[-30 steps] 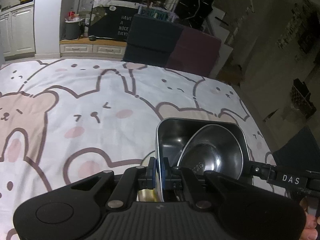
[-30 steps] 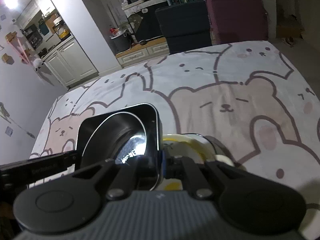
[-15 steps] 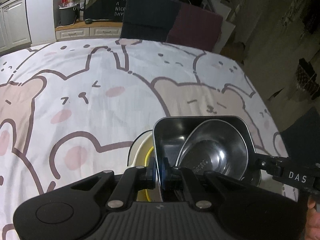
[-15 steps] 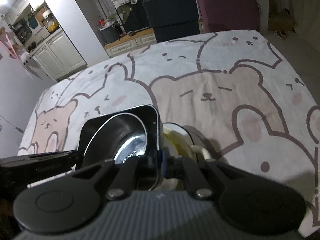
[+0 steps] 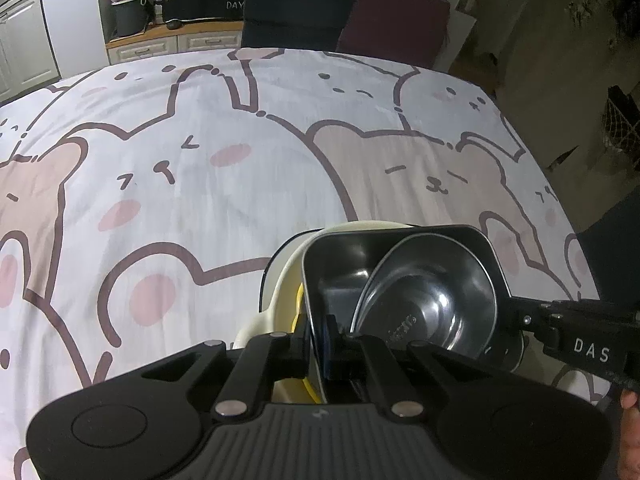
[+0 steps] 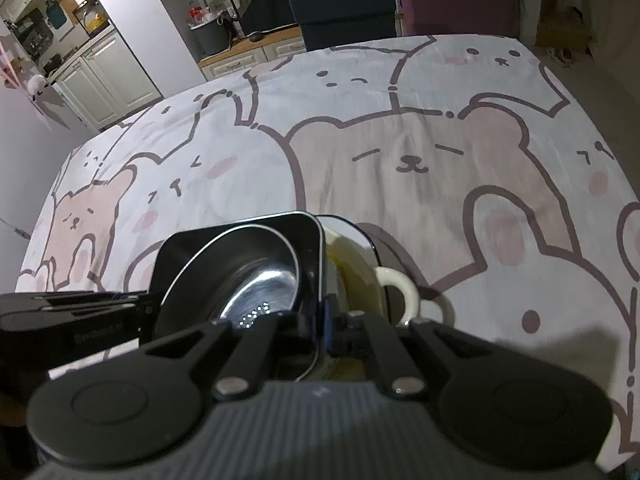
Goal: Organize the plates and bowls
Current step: 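Carry the steel trays with both grippers over the cream plate-and-bowl stack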
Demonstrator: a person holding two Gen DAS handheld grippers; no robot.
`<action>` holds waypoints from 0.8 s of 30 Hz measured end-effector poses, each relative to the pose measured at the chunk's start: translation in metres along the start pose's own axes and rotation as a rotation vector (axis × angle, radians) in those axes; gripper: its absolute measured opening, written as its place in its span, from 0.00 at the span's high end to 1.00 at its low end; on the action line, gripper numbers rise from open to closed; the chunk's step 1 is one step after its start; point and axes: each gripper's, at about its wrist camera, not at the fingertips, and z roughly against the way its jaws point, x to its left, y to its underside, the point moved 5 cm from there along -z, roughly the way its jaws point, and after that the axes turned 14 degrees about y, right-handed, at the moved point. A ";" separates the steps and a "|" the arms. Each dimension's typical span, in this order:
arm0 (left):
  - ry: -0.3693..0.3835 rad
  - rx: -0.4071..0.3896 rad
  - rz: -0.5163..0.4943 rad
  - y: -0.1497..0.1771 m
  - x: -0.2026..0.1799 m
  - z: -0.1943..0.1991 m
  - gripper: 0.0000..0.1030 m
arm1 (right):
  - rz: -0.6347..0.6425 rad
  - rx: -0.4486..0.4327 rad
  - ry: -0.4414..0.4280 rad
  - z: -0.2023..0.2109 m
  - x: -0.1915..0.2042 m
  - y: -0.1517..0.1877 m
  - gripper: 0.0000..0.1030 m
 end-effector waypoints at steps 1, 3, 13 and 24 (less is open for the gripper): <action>0.000 0.003 -0.002 0.000 0.000 -0.001 0.95 | 0.001 0.002 0.001 -0.001 0.000 0.000 0.95; -0.002 0.006 -0.005 0.000 -0.001 -0.001 0.95 | 0.004 0.011 0.004 -0.003 0.000 0.001 0.95; -0.007 0.022 -0.012 0.001 -0.002 -0.005 0.94 | 0.014 0.030 0.013 -0.009 -0.002 0.002 0.95; -0.008 0.032 -0.017 0.001 -0.002 -0.006 0.92 | 0.021 0.043 0.013 -0.012 -0.001 0.002 0.95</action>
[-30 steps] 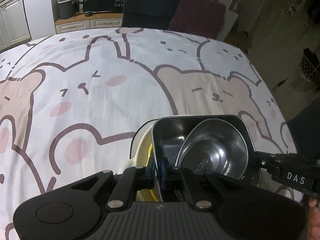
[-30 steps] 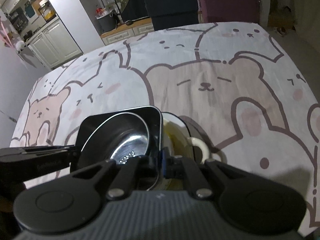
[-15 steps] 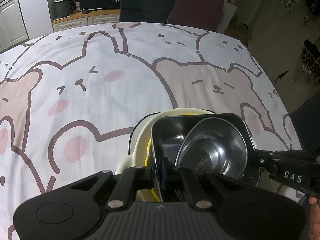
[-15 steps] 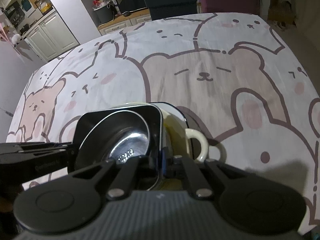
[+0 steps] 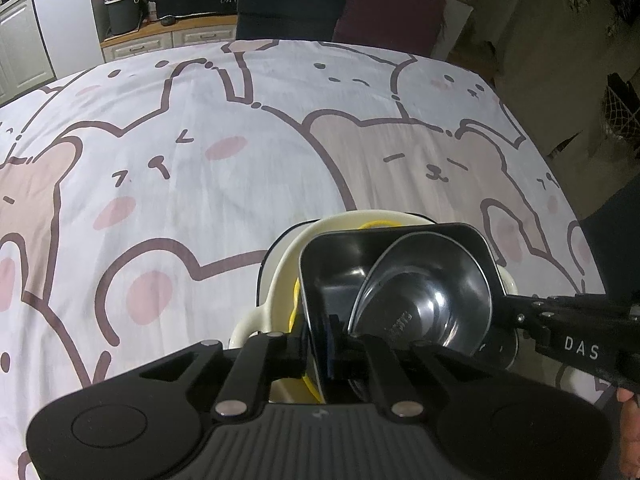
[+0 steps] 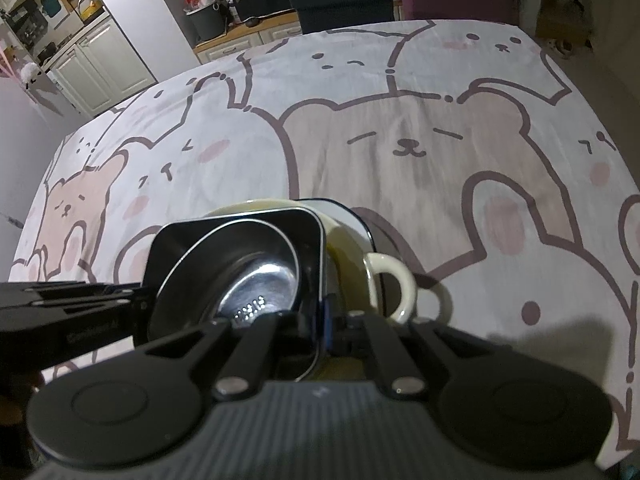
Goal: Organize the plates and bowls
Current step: 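Carry the steel trays with both grippers over the cream plate-and-bowl stack, then lower the steel trays with both grippers into the yellow-rimmed bowl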
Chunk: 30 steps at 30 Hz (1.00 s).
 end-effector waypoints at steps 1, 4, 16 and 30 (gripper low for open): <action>0.000 0.003 -0.001 0.000 0.000 0.000 0.92 | 0.001 0.001 0.001 0.000 0.000 0.000 0.95; 0.002 0.011 -0.007 0.001 -0.001 -0.001 0.91 | 0.002 0.001 0.006 -0.001 0.000 -0.001 0.95; 0.003 0.018 -0.011 0.001 0.000 -0.003 0.90 | 0.011 0.008 0.020 -0.005 0.001 -0.001 0.94; 0.006 0.011 -0.011 0.000 0.000 -0.002 0.86 | 0.012 0.008 0.021 -0.006 0.001 -0.001 0.90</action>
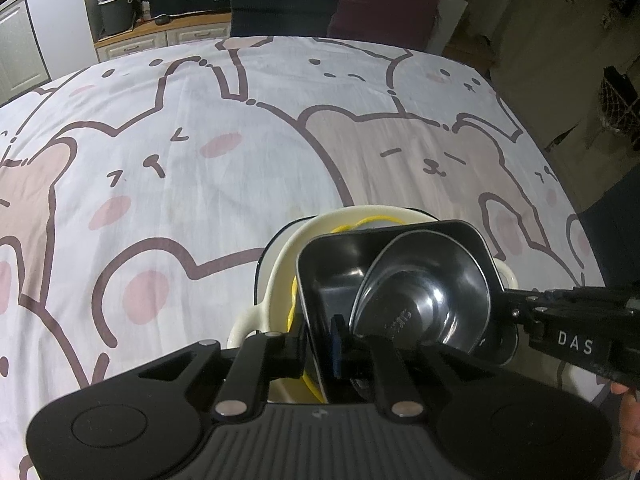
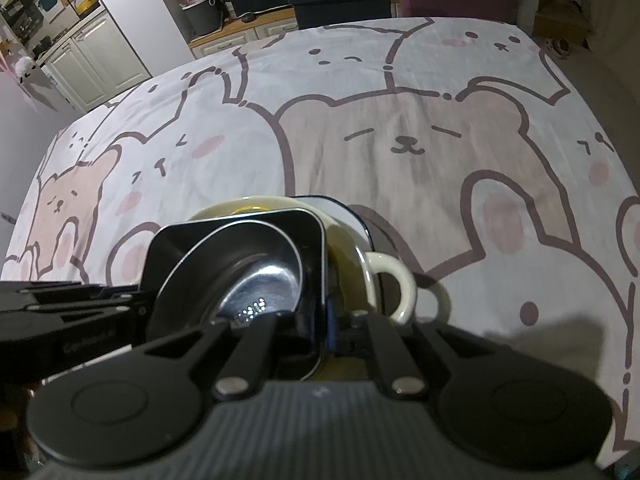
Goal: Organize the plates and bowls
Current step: 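Lower the steel trays with both grippers into the yellow-rimmed bowl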
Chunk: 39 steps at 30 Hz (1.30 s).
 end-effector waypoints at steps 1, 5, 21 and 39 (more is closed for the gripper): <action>0.000 -0.002 0.000 0.000 0.000 0.000 0.86 | 0.000 0.000 -0.001 0.000 0.000 0.000 0.90; -0.001 -0.004 0.003 0.000 0.001 0.002 0.86 | 0.001 -0.007 -0.004 0.001 -0.001 0.000 0.90; 0.004 -0.019 0.005 0.002 0.002 0.010 0.81 | -0.012 -0.028 0.003 0.010 -0.003 0.000 0.89; 0.007 -0.043 0.010 0.003 0.002 0.020 0.80 | -0.021 -0.050 0.004 0.021 -0.006 0.004 0.84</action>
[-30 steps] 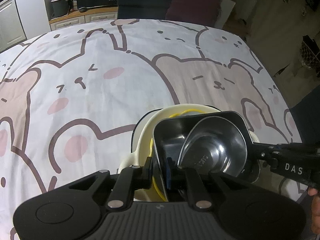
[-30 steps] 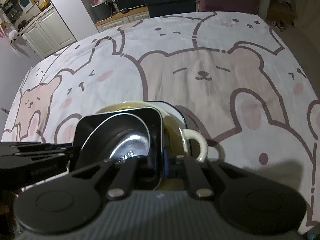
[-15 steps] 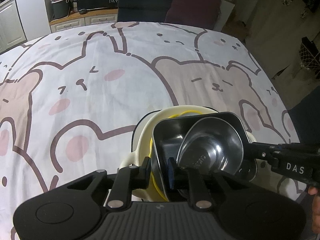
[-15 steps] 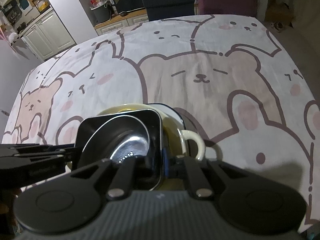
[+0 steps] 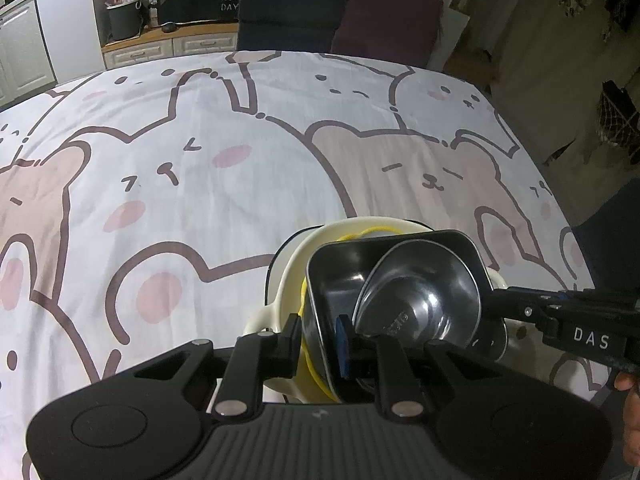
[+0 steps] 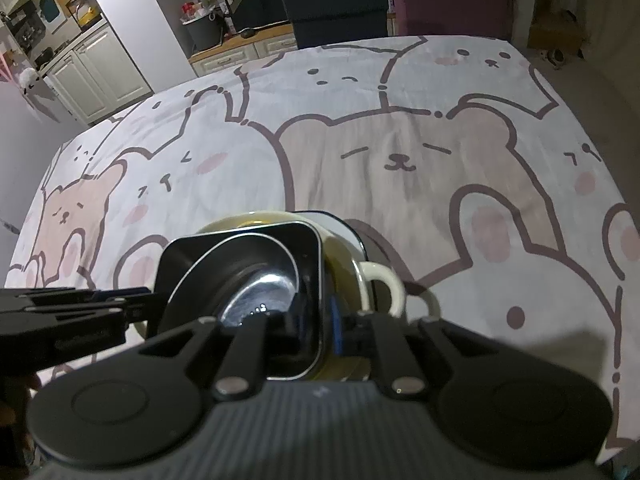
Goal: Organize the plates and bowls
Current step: 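Lower the steel trays with both grippers into the yellow-rimmed bowl, then open both grippers and pull back from the stack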
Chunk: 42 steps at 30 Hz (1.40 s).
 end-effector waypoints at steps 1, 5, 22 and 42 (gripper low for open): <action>-0.001 -0.002 0.000 0.000 0.000 0.001 0.80 | -0.001 -0.001 -0.001 0.001 0.000 0.000 0.84; -0.002 -0.009 0.001 0.000 -0.002 0.004 0.80 | -0.001 -0.006 -0.001 0.002 0.000 0.001 0.83; 0.001 -0.074 -0.017 0.000 -0.012 0.027 0.62 | -0.010 -0.047 0.011 0.022 -0.004 0.005 0.70; 0.002 -0.446 -0.108 0.034 -0.053 0.139 0.00 | -0.029 -0.382 -0.045 0.134 -0.035 0.032 0.01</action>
